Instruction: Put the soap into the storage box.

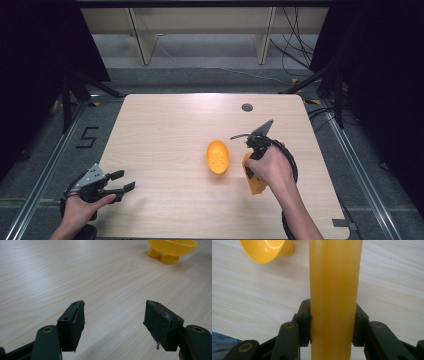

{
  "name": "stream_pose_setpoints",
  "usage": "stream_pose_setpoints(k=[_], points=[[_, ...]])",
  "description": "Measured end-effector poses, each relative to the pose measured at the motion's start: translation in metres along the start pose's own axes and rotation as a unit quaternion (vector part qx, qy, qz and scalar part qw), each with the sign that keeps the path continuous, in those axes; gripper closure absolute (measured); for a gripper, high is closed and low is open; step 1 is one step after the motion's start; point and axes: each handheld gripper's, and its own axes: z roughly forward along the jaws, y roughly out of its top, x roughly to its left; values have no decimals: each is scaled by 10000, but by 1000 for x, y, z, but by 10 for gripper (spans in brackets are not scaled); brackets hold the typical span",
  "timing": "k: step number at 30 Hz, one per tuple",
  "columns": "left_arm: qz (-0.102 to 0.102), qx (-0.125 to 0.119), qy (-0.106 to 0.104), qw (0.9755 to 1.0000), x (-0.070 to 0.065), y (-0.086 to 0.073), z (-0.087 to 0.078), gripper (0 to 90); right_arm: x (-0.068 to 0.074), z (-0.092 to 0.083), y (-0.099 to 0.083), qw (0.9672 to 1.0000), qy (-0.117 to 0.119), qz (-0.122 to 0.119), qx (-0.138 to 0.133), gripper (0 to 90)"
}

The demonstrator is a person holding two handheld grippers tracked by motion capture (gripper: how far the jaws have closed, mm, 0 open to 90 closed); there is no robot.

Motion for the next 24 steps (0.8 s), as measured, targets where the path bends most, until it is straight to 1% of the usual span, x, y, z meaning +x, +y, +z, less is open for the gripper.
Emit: stream_pose_setpoints(k=[1,2,3,4,5,6,7,8,9,10,12,13,14,15,17,20,21,24], points=[[-5,-29,0,10000,0,0,0,320,1,1,1,10000,-30,53,-39,613],[3,-5,4,10000,0,0,0,320,1,0,2,10000,5,75,37,614],[3,-5,4,10000,0,0,0,320,1,0,2,10000,5,75,37,614],[4,-8,6,10000,0,0,0,320,1,0,3,10000,-21,28,-45,614],[4,-8,6,10000,0,0,0,320,1,0,3,10000,-21,28,-45,614],[7,-11,7,10000,0,0,0,320,-2,0,4,9998,13,-196,-88,614],[7,-11,7,10000,0,0,0,320,-2,0,4,9998,13,-196,-88,614],[10,-14,8,10000,0,0,0,320,1,-1,4,10000,9,35,18,614],[4,-37,5,10000,0,0,0,320,2,-2,6,9999,-5,148,26,614],[-23,-37,1,10000,-1,0,0,319,2,-3,6,9999,-14,143,21,614],[-47,-48,5,10000,-1,0,1,320,1,-2,6,9999,-4,51,-91,613],[-25,-46,-6,10000,0,0,1,319,2,-3,8,10000,-4,73,-12,613],[-37,-43,-2,10000,-1,0,1,319,2,-3,8,10000,9,53,-20,614],[-32,-42,-4,10000,-1,0,1,319,3,-4,9,9999,-42,105,11,614],[-35,-45,-4,10000,-1,0,1,319,2,-4,11,10000,51,-20,-33,614],[-34,-43,-4,10000,-1,0,1,319,5,-4,13,10000,20,49,-25,614],[-34,-38,-1,10000,-1,0,1,319,7,-4,14,10000,50,20,-37,613],[6,-46,12,10000,0,0,0,320,8,-5,16,10000,32,-42,-33,614]])
